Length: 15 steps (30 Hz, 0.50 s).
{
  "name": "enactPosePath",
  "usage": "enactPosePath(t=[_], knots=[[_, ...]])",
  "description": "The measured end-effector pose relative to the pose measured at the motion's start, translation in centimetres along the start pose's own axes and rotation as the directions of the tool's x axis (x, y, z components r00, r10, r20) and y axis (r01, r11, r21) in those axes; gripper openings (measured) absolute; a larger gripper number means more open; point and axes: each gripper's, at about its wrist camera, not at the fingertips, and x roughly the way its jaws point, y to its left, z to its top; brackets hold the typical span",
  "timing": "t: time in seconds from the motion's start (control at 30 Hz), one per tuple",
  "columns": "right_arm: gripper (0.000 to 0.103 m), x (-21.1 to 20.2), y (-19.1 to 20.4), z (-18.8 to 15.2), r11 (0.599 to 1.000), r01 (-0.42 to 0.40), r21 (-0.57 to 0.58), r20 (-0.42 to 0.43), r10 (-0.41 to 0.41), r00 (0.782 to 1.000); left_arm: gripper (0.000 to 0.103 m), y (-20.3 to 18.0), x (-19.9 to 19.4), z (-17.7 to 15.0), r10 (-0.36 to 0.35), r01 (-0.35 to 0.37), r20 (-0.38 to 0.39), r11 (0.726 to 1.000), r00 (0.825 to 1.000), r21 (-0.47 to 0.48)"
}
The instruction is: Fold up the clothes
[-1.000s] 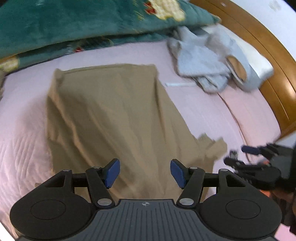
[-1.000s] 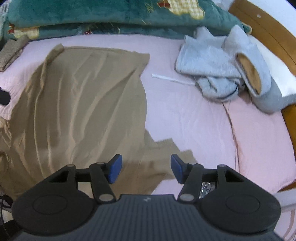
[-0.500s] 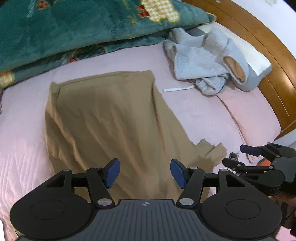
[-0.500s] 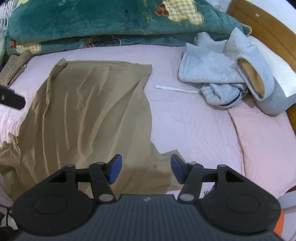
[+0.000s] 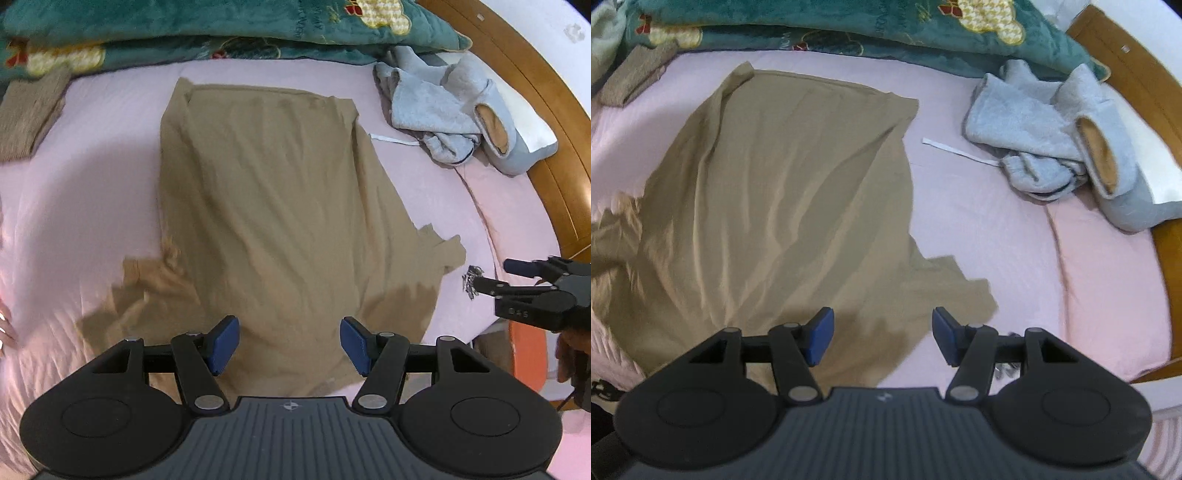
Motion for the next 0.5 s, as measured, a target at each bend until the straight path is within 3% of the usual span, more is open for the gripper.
enactPosePath(t=[0.17, 0.33, 0.5], knots=[[0.059, -0.9, 0.3, -1.1, 0.999, 0.021, -0.039, 0.016, -0.021, 1.0, 0.062, -0.4, 0.3, -3.0, -0.015, 0.016, 0.044, 1.0, 0.999, -0.024], [0.06, -0.1, -0.4, -2.2, 0.998, -0.006, -0.069, 0.043, 0.009, 0.999, 0.062, -0.6, 0.9, -5.8, 0.058, -0.052, 0.067, 0.996, 0.996, -0.077], [0.062, 2.0, -1.2, -5.0, 0.989, -0.097, -0.114, 0.025, 0.1, 0.995, 0.062, -2.8, 2.2, -8.9, 0.176, -0.17, 0.038, 0.978, 0.984, -0.124]])
